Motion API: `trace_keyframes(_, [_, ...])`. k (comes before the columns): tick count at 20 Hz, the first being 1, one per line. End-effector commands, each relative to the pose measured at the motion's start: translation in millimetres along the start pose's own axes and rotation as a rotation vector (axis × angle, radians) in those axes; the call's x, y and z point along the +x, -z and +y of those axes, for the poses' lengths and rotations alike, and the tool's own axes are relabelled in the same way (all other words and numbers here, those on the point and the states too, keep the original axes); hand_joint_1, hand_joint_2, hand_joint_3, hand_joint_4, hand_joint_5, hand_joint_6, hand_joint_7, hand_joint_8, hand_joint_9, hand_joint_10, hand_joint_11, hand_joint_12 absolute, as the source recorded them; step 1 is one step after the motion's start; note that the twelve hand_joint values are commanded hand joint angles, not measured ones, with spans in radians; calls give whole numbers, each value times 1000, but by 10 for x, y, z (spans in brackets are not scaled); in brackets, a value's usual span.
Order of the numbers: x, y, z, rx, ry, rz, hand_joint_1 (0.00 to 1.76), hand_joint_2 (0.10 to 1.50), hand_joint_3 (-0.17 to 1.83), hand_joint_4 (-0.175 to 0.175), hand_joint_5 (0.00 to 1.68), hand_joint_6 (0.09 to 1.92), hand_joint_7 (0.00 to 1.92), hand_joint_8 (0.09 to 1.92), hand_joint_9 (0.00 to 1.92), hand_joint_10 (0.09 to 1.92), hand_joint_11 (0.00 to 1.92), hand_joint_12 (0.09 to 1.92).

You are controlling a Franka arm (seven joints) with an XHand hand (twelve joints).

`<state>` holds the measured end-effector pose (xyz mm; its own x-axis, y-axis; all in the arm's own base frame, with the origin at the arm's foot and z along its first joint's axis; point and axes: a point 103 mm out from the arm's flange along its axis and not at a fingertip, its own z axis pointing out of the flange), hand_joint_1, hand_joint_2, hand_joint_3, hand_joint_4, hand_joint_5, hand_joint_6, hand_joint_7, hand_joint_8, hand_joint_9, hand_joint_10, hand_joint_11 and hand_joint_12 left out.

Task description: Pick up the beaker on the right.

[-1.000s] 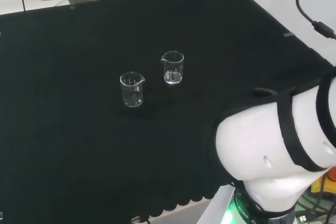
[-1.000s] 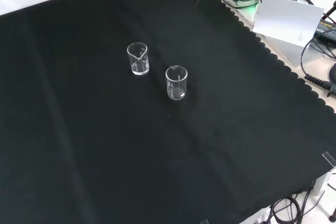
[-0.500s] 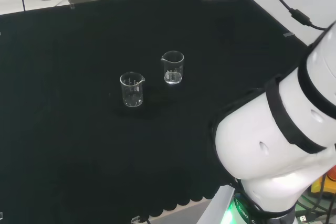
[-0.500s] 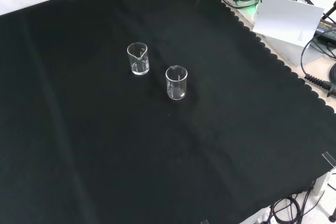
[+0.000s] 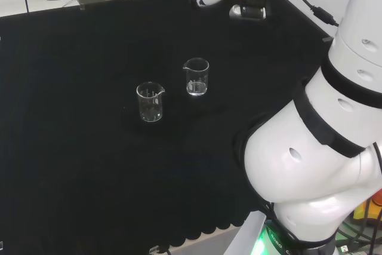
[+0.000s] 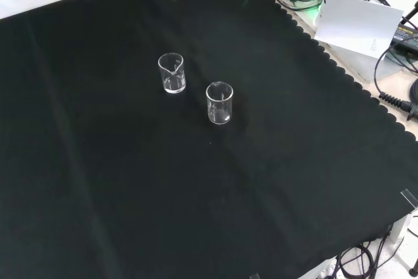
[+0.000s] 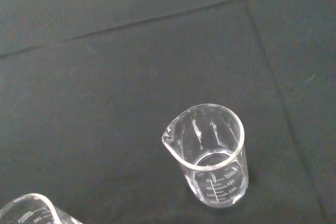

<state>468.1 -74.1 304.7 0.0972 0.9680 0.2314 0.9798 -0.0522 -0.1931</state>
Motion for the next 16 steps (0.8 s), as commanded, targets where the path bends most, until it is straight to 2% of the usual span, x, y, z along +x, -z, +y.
trace_keyframes(1, [-285,-411,384,2,58,94,609,872,186,-22,277,87,207,258,210,645,0,1182])
trace_keyframes(6, [-462,-674,497,40,108,153,743,697,426,-26,307,87,143,558,257,663,0,1273])
trace_keyframes(11, [-548,-841,569,73,113,158,757,650,497,-27,299,87,140,600,264,668,0,1294])
trace_keyframes(16, [-609,-989,599,109,114,130,759,641,507,-27,303,87,146,606,269,669,0,1301])
